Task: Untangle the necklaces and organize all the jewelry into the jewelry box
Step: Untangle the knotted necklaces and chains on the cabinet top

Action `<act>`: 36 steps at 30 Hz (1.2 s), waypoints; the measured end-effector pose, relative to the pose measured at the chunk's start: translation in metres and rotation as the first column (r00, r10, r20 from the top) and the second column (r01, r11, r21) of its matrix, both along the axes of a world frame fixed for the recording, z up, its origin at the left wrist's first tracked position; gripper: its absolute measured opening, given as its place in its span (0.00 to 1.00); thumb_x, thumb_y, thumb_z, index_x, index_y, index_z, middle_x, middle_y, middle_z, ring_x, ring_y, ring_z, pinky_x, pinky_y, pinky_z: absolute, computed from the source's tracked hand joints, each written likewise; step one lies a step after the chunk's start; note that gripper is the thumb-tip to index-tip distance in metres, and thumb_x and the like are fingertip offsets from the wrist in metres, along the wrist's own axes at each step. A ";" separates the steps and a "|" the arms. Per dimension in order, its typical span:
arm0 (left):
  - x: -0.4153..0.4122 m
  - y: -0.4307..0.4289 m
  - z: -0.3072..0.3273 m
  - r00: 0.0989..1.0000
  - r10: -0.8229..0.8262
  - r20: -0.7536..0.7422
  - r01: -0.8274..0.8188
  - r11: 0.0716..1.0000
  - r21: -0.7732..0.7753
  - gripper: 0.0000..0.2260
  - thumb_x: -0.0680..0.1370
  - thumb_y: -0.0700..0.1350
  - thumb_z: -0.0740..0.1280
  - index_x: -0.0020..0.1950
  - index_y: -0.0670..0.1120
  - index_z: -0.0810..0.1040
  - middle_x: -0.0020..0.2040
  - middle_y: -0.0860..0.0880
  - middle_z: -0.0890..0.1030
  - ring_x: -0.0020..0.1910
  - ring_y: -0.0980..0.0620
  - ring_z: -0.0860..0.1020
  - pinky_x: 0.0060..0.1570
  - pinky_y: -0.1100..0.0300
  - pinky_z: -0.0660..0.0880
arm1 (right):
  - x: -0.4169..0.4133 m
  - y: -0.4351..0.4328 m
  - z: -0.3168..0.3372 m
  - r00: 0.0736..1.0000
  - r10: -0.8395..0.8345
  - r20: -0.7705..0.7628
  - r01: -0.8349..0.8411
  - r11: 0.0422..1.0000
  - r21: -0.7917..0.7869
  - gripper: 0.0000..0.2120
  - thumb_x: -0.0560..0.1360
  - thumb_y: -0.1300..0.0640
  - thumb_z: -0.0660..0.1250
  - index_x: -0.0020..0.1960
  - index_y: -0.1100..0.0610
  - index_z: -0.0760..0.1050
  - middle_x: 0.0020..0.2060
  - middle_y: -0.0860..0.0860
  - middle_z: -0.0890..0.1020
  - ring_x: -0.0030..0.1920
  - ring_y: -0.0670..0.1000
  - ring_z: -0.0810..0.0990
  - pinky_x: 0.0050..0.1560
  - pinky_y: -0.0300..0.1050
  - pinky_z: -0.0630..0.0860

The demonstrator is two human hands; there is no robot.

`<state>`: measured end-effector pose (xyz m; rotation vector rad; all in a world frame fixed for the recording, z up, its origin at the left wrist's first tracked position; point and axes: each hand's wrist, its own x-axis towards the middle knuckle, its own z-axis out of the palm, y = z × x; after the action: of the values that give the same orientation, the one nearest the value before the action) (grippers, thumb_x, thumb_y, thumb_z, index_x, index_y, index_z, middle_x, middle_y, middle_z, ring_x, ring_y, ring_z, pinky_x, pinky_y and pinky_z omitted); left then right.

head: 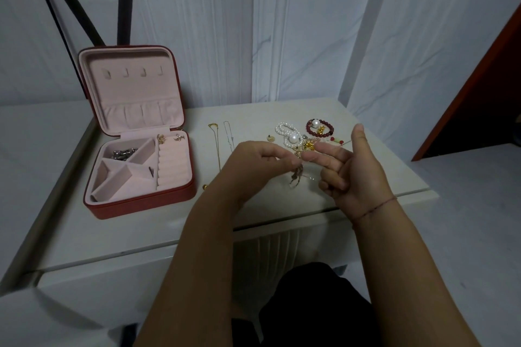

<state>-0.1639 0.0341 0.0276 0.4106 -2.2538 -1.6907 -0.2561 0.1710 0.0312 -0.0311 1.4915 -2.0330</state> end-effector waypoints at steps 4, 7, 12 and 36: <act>0.000 -0.001 -0.004 0.999 0.006 0.035 -0.004 0.999 -0.044 0.06 0.71 0.44 0.74 0.47 0.47 0.84 0.47 0.35 0.81 0.45 0.41 0.79 0.48 0.56 0.74 | -0.001 -0.001 0.000 1.000 -0.006 0.012 0.006 1.000 -0.005 0.35 0.77 0.31 0.47 0.48 0.61 0.77 0.37 0.56 0.85 0.15 0.44 0.57 0.27 0.39 0.60; -0.001 -0.002 -0.005 0.997 0.070 -0.022 -0.069 0.997 0.021 0.03 0.74 0.43 0.72 0.46 0.47 0.83 0.41 0.38 0.81 0.33 0.55 0.76 0.33 0.69 0.70 | -0.002 0.000 -0.001 1.000 -0.011 0.009 0.011 1.000 -0.005 0.34 0.77 0.31 0.48 0.45 0.60 0.77 0.37 0.57 0.84 0.15 0.44 0.57 0.28 0.40 0.58; -0.007 0.002 -0.005 0.985 0.156 -0.073 -0.140 0.971 0.194 0.06 0.75 0.40 0.70 0.51 0.42 0.82 0.24 0.58 0.74 0.20 0.62 0.66 0.22 0.72 0.62 | -0.002 -0.002 -0.004 0.996 -0.004 -0.093 0.010 0.999 0.054 0.26 0.79 0.38 0.53 0.43 0.59 0.77 0.35 0.57 0.84 0.17 0.44 0.56 0.29 0.41 0.54; -0.013 0.006 -0.005 0.955 0.219 -0.200 -0.233 0.971 -0.047 0.07 0.74 0.41 0.71 0.51 0.46 0.84 0.22 0.57 0.69 0.24 0.61 0.66 0.30 0.67 0.66 | 0.008 -0.010 -0.002 0.723 -0.006 -0.691 0.172 0.970 0.172 0.04 0.72 0.62 0.72 0.41 0.55 0.81 0.21 0.41 0.70 0.26 0.41 0.66 0.36 0.39 0.70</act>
<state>-0.1768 0.0406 0.0221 0.4480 -2.0338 -1.4648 -0.2478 0.1612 0.0287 -0.7135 2.2048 -2.0082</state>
